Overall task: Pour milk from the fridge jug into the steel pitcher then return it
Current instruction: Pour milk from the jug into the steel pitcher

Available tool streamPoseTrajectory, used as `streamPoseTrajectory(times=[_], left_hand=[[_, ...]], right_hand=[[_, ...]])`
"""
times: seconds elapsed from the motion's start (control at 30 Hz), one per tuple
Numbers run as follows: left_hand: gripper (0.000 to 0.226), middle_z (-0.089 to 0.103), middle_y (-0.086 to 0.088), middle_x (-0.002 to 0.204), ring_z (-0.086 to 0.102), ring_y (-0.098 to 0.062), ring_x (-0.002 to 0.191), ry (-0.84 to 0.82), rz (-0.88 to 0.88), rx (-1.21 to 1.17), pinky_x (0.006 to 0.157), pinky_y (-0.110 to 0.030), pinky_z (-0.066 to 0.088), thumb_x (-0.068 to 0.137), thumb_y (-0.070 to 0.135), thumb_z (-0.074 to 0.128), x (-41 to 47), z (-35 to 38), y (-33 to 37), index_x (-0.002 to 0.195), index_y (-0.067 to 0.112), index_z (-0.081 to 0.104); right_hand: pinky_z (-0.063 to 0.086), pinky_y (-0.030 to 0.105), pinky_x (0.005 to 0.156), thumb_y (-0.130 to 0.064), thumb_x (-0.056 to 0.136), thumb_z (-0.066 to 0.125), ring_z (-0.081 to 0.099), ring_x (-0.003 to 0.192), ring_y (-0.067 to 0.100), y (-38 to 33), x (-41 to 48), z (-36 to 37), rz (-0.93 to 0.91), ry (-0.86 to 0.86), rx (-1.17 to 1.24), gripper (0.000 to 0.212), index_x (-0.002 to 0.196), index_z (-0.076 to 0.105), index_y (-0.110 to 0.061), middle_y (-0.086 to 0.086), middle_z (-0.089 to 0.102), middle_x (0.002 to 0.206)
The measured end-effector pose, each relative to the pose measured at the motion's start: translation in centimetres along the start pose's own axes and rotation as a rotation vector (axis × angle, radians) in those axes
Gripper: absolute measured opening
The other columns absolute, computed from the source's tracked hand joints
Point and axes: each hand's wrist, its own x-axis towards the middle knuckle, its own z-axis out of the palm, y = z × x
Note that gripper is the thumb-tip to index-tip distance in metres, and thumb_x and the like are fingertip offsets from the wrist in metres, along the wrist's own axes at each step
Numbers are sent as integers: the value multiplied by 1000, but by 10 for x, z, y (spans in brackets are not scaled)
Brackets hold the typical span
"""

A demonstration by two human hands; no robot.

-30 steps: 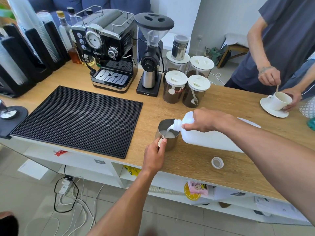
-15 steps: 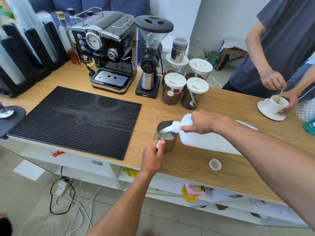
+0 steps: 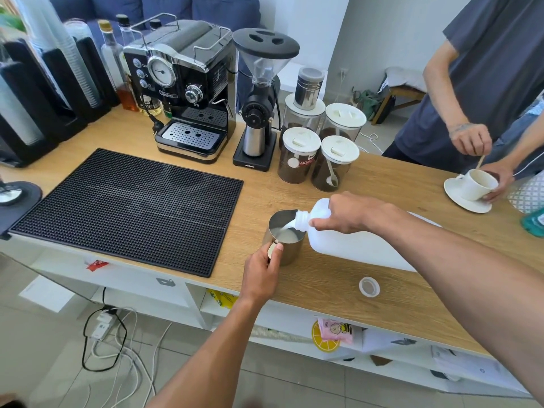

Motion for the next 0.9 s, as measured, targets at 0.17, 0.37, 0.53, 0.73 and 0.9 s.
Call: streamPoseTrajectory(times=[0.17, 0.37, 0.53, 0.73, 0.9], left_hand=[[40, 37, 12, 57, 31, -8, 54, 9, -7, -15, 51, -30, 27, 103, 35, 47, -1, 0, 0, 70, 12, 48], [42, 37, 11, 56, 31, -8, 53, 16, -18, -13, 50, -30, 26, 103, 35, 48, -1, 0, 2, 70, 8, 47], [43, 39, 11, 57, 32, -8, 54, 20, -23, -18, 52, -34, 28, 103, 37, 47, -1, 0, 1, 72, 7, 49], [41, 39, 12, 57, 33, -7, 54, 32, -26, -13, 52, -35, 29, 103, 36, 47, -3, 2, 4, 72, 10, 50], [43, 41, 10, 57, 34, -8, 54, 26, -19, -16, 52, -34, 29, 102, 38, 46, -3, 2, 2, 73, 8, 51]], right_hand=[[29, 32, 51, -57, 89, 52, 39, 52, 18, -1, -1, -2, -7, -7, -13, 53, 62, 44, -13, 2, 48, 62], [29, 31, 51, -57, 90, 52, 39, 52, 16, -1, -1, -3, -10, -9, -7, 51, 62, 45, -15, 1, 48, 62], [30, 31, 51, -56, 90, 51, 40, 54, 15, -2, -3, -4, -15, -15, 5, 47, 62, 44, -19, 0, 48, 63], [30, 31, 51, -59, 89, 51, 41, 53, 17, -2, 0, -2, 9, -9, -16, 53, 64, 46, -13, 2, 49, 65], [31, 31, 52, -59, 89, 51, 43, 56, 17, -3, 0, -2, 21, -10, 2, 51, 68, 49, -13, 2, 52, 68]])
